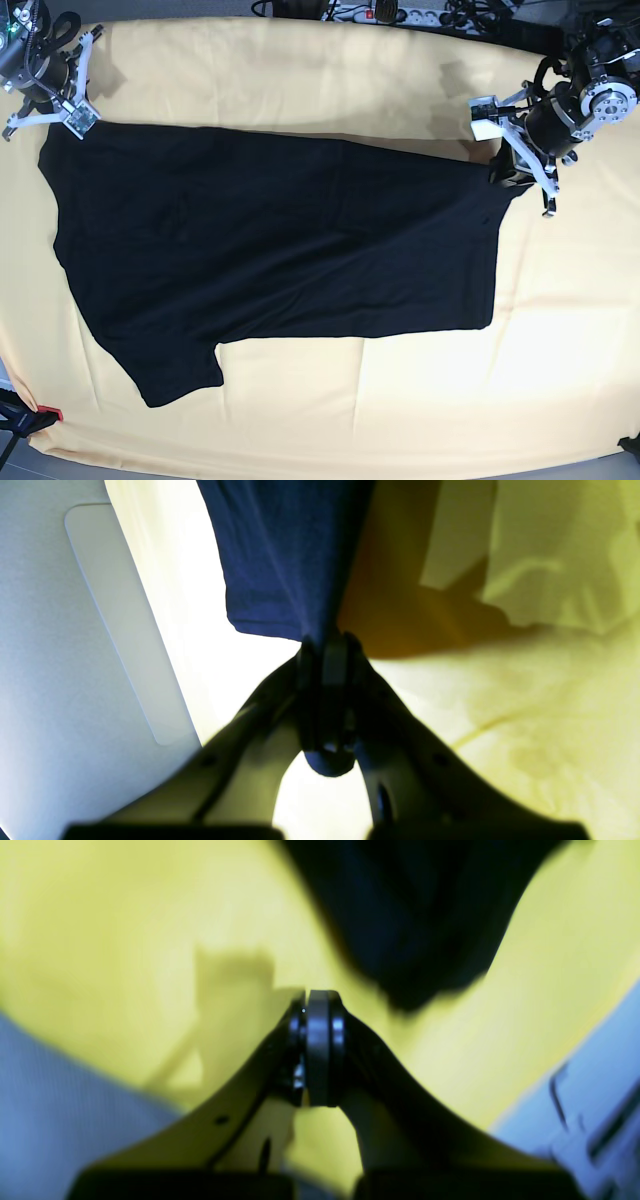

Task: Fold the T-shirt properly
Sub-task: 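Pull the held shirt edge with both grippers to straighten it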

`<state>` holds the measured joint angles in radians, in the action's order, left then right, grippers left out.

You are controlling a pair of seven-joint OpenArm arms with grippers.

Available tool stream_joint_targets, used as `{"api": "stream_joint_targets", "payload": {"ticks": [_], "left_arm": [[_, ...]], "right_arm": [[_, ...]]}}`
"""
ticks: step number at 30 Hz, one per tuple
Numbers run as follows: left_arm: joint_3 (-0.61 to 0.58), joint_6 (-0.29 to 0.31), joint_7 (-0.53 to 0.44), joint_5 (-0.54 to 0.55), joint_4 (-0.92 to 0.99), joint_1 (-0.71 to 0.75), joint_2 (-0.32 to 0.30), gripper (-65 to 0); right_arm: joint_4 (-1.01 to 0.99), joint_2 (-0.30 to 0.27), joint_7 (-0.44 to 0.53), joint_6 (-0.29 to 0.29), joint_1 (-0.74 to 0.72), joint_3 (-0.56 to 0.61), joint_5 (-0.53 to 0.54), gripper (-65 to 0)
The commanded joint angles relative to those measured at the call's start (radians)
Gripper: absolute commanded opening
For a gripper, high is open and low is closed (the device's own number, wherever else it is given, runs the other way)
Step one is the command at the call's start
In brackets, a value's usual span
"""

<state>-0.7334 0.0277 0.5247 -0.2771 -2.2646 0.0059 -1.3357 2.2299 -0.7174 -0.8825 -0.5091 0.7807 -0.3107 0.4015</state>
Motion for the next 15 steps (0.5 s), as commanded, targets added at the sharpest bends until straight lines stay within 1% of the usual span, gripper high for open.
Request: {"api": "stream_joint_targets", "payload": {"ticks": [1,3,4,5,6,8,11,15], "left_arm": [[0.010,-0.016,0.003,-0.013,-0.011,-0.006,-0.025,-65.0],[0.010,-0.016,0.003,-0.013,-0.011,-0.006,-0.025,-65.0],[0.010,-0.016,0.002,-0.013,-0.011,-0.006,-0.024,-65.0],[0.010,-0.016,0.000,-0.013,-0.011,-0.006,-0.024,-65.0],[0.010,-0.016,-0.001,-0.013,-0.011,-0.006,-0.024,-65.0],[0.010,-0.016,0.000,-0.013,-0.011,-0.006,-0.024,-65.0],[0.010,-0.016,0.000,-0.013,-0.011,-0.006,-0.024,-65.0],[0.010,-0.024,0.000,-0.013,-0.011,-0.006,-0.024,-65.0]], "right_arm": [[0.012,-0.014,0.034,0.003,0.003,-0.010,0.016,-55.2],[0.007,-0.014,0.093,0.003,0.003,-0.010,0.021,-41.7],[0.001,-0.014,0.118,0.003,0.000,-0.010,0.018,-36.3],[-0.010,-0.014,0.136,0.003,0.000,-0.010,0.017,-33.0],[-0.025,-0.014,0.145,0.002,0.000,-0.010,0.017,-31.9],[-0.058,-0.013,0.149,-0.020,-0.012,-0.010,0.018,-31.9],[-0.126,-0.007,0.158,-0.034,-0.045,-0.007,0.018,-31.9],[-0.225,0.027,0.164,-0.072,-0.121,-0.002,0.017,-31.9]]}}
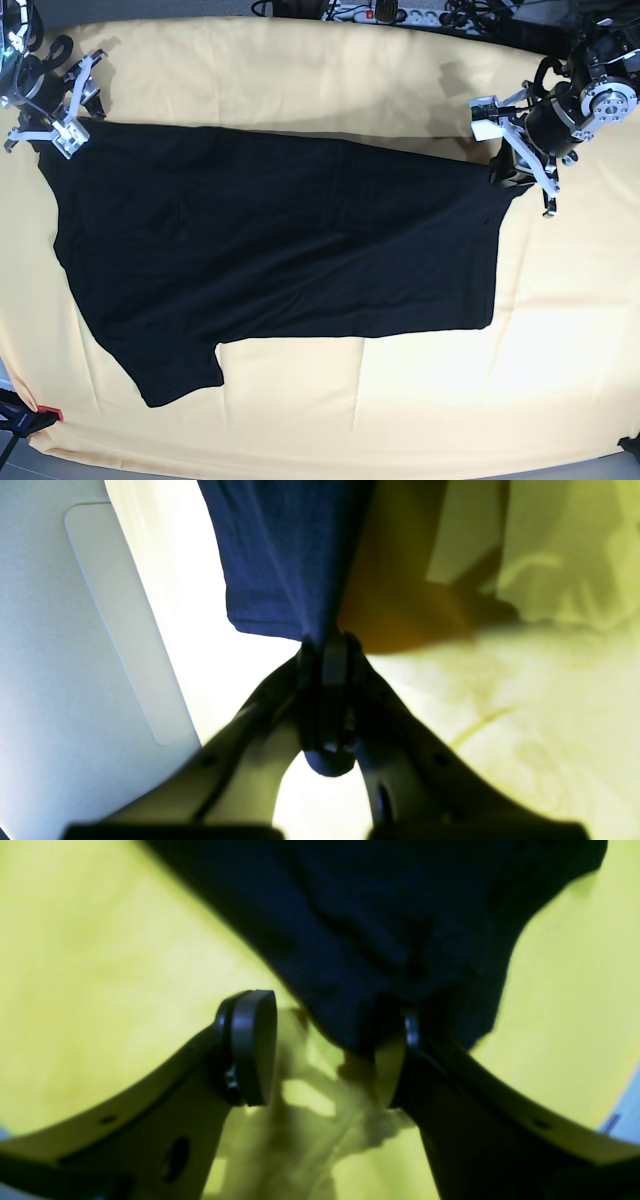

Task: Fold the T-shirt properly
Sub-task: 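Pull the held shirt edge with both grippers to straighten it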

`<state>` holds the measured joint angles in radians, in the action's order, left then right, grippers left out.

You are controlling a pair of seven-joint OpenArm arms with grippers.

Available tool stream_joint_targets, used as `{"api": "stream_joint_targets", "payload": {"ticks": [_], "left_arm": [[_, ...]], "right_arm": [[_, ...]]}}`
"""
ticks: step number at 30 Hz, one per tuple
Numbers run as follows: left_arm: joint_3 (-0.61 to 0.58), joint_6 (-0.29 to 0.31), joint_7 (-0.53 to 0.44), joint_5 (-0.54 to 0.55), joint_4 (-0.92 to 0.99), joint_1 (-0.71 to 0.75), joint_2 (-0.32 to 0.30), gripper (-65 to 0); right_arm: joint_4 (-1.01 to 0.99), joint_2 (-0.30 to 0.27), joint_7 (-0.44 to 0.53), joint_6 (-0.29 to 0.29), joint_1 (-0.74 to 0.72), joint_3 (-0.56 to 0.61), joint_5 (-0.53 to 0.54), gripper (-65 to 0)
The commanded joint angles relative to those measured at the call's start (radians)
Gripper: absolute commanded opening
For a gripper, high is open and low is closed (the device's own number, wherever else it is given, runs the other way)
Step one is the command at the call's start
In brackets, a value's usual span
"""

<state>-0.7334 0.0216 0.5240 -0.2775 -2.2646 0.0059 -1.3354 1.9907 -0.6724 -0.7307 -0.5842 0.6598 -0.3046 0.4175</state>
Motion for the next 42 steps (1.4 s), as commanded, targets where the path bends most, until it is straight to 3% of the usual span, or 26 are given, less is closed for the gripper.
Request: {"api": "stream_joint_targets", "payload": {"ticks": [1,4,8,11,15,21,27,32,36,42], "left_arm": [[0.010,-0.022,0.000,-0.013,-0.011,-0.006,-0.024,-65.0],[0.010,-0.044,0.000,-0.013,-0.011,-0.006,-0.024,-65.0],[0.010,-0.051,0.000,-0.025,-0.011,-0.006,-0.024,-65.0],[0.010,-0.051,0.000,-0.024,-0.011,-0.006,-0.024,-65.0],[0.010,-0.051,0.000,-0.027,-0.011,-0.006,-0.024,-65.0],[0.010,-0.035,0.001,-0.023,-0.011,-0.005,-0.025,-65.0],[0.010,0.085,0.000,0.003,-0.011,-0.005,-0.025,-65.0],[0.010,0.169,-0.001,0.008,-0.011,-0.005,-0.025,-65.0],[0.010,0.262,0.001,0.079,-0.011,-0.005,-0.028,-65.0],[0.010,0.407,0.034,0.158,-0.017,-0.006,-0.051,-65.0]], "right_arm": [[-0.005,-0.010,0.013,-0.008,-0.018,-0.008,0.001,-32.0],[-0.043,-0.006,0.013,-0.035,-0.056,-0.008,0.002,-35.4],[-0.051,-0.006,0.012,-0.034,-0.091,-0.008,0.002,-57.0],[-0.051,-0.004,0.012,-0.031,-0.110,-0.008,0.002,-64.8],[-0.033,-0.005,-0.028,0.045,-0.127,-0.010,0.001,-65.0],[0.095,-0.006,-0.166,0.049,-0.096,-0.011,0.001,-65.0],[0.225,-0.015,-0.304,0.051,0.018,-0.021,-0.003,-65.0],[0.307,-0.018,-0.303,0.064,0.133,-0.114,-0.006,-65.0],[0.337,-0.018,-0.302,0.064,0.223,-0.206,0.006,-65.0],[0.338,-0.017,-0.299,0.061,0.291,-0.231,0.010,-65.0]]}}
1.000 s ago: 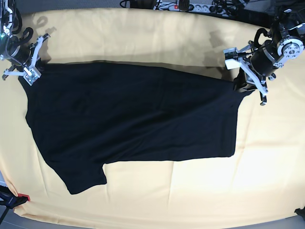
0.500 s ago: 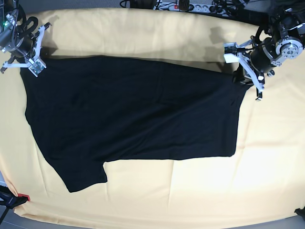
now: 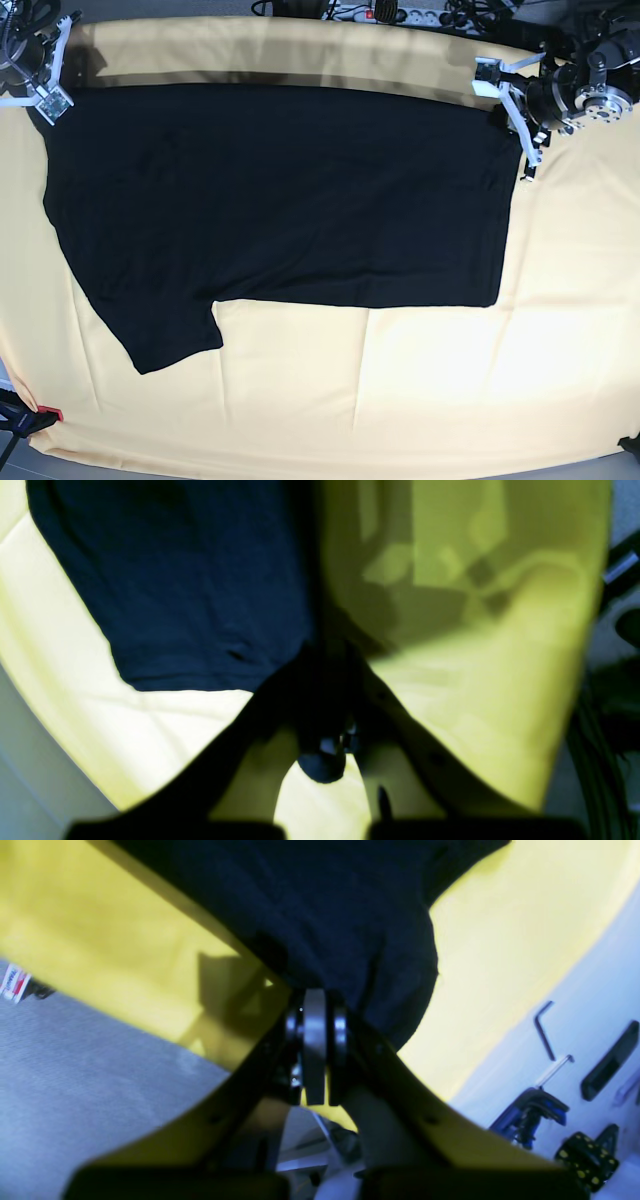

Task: Fold the T-shirt properly
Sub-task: 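Pull the held shirt edge with both grippers to straighten it, then release the shirt and move both grippers aside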

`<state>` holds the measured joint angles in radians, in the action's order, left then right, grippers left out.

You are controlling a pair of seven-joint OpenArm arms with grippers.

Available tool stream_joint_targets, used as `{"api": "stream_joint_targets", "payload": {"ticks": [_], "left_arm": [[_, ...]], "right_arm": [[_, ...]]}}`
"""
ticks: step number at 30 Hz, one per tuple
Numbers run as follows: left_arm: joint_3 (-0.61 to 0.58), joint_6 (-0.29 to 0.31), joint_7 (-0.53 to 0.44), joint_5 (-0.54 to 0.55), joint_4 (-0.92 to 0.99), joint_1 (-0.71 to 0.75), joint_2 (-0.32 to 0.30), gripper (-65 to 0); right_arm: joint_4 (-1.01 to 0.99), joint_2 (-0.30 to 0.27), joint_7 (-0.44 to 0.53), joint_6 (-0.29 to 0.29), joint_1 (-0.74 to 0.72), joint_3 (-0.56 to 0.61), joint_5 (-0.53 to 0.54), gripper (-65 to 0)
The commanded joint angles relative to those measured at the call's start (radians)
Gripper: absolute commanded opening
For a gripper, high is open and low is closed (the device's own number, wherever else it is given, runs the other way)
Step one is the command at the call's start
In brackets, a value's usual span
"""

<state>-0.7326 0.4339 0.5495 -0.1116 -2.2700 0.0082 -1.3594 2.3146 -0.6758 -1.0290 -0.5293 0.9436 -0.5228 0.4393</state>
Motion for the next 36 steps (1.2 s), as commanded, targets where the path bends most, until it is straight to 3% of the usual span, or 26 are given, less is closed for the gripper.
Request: {"api": "stream_joint_targets", "payload": {"ticks": [1,5,21,24,32,33,36], "left_arm": [[0.009,0.019,0.026,0.013,-0.017,-0.008,-0.032,-65.0],[0.009,0.080,0.059,0.099,-0.043,-0.008,-0.052,-65.0],[0.009,0.079,0.061,0.125,-0.054,-0.008,-0.056,-65.0],[0.009,0.079,0.061,0.125,-0.054,-0.008,-0.056,-65.0],[0.009,0.079,0.063,0.156,-0.054,-0.008,-0.057,-65.0],[0.009,0.080,0.068,0.172,-0.054,-0.008,-0.056,-62.0],[0.009,0.080,0.114,0.203,-0.054,-0.008,-0.057,-36.3]], "right_arm": [[0.014,-0.014,0.000,0.006,0.012,-0.013,-0.012,-65.0],[0.014,-0.011,-0.001,0.006,0.012,-0.013,-0.012,-65.0],[0.014,-0.011,-0.077,-0.012,0.068,-0.013,0.062,-65.0],[0.014,-0.011,-0.079,0.024,0.108,-0.013,0.061,-65.0],[0.014,-0.011,-0.060,0.033,0.109,-0.013,0.062,-65.0],[0.014,-0.011,-0.060,0.033,0.109,-0.013,0.062,-59.2],[0.014,-0.011,-0.060,0.032,0.109,-0.013,0.062,-34.1]]}}
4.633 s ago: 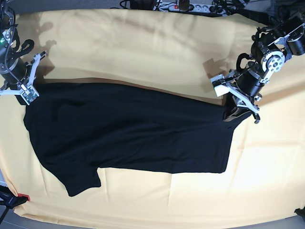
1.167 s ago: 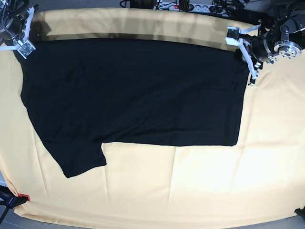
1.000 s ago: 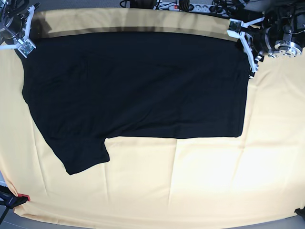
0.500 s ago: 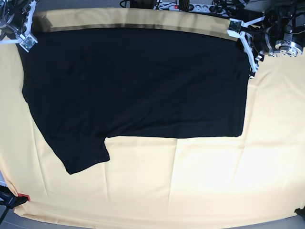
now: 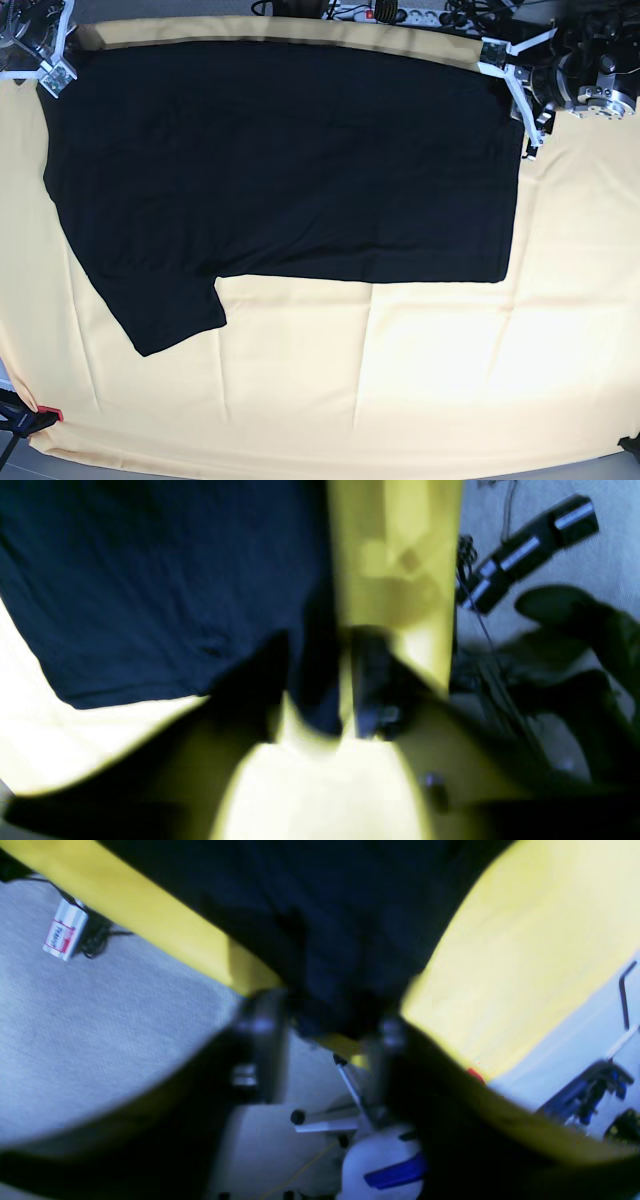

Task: Fold the T-shirt properly
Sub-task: 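Release the shirt and move both grippers aside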

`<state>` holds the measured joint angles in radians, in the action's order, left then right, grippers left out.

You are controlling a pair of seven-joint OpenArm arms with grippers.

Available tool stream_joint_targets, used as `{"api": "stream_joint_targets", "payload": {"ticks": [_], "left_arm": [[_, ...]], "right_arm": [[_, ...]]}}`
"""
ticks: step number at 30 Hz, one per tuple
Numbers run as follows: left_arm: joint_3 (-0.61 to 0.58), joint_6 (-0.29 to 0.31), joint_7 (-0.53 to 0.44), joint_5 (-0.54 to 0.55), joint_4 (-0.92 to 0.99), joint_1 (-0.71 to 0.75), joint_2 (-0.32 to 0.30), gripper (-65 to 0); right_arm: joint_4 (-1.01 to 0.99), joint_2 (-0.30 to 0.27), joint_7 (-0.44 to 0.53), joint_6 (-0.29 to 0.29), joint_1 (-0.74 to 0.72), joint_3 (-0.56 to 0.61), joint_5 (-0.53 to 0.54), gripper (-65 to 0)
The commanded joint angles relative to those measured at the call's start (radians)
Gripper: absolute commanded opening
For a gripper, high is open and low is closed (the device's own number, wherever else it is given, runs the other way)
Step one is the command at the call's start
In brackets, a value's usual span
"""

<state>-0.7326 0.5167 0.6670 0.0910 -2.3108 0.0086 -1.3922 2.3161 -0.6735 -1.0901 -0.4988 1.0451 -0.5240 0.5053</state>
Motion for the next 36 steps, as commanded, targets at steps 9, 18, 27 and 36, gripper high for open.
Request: {"api": "stream_joint_targets", "payload": {"ticks": [9,18,27,36], "left_arm": [[0.009,-0.254,0.094,-0.098,-0.045,-0.009,-0.030,-26.4],[0.009,-0.716,0.173,-0.339,-0.045,-0.009,-0.008,-26.4],[0.312,-0.758,0.175,-0.264,0.225,-0.009,0.228,-26.4],[1.032,-0.353,0.140,0.570,0.757,-0.113,0.653,-26.4]], "right_arm": [[0.040,-0.013,-0.003,0.047,0.008,-0.034,-0.039,-25.8],[0.040,-0.014,0.171,0.169,0.002,-0.158,-0.095,-25.8],[0.040,-0.014,0.208,0.183,-0.180,-0.168,-0.087,-25.8],[-0.021,-0.014,0.208,0.158,-0.245,-0.168,-0.037,-25.8]]}}
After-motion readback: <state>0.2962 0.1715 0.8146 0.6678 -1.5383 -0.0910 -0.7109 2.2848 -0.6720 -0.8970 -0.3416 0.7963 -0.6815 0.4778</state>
